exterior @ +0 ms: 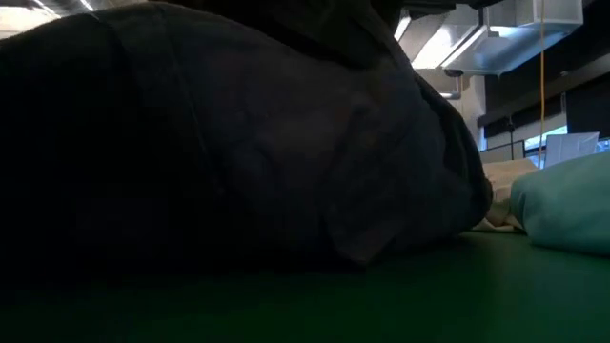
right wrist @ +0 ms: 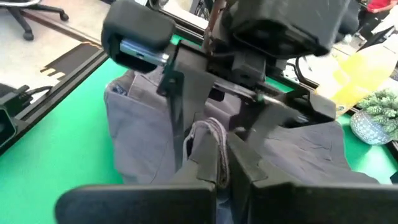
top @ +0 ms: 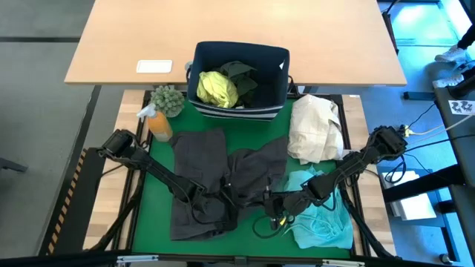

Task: Fold laundry
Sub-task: Fold the black shorts

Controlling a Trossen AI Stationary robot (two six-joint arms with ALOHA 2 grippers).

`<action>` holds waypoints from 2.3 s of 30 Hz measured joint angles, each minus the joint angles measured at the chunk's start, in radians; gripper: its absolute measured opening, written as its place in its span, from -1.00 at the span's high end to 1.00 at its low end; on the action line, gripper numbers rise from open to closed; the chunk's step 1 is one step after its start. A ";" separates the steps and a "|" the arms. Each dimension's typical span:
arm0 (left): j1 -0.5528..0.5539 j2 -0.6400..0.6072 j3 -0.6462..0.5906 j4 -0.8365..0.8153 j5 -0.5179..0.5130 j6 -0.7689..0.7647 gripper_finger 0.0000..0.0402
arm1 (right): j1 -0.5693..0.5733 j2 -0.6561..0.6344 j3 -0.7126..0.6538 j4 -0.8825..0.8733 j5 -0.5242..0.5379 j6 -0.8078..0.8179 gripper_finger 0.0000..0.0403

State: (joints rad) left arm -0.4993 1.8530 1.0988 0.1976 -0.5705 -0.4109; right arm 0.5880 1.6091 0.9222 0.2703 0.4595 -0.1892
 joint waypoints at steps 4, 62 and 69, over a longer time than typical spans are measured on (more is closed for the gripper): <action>-0.014 0.000 0.000 0.008 -0.003 0.056 0.92 | 0.001 -0.031 0.015 -0.100 0.020 -0.026 0.80; -0.227 -0.089 0.000 0.003 -0.065 0.159 1.00 | -0.116 -0.144 0.049 -0.959 0.268 0.124 0.92; -0.222 -0.089 0.000 0.009 -0.065 0.160 1.00 | -0.038 -0.237 0.178 -1.180 0.382 0.163 0.93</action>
State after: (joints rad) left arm -0.7214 1.7645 1.0988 0.2070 -0.6357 -0.2508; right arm 0.5495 1.3724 1.1002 -0.9096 0.8415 -0.0266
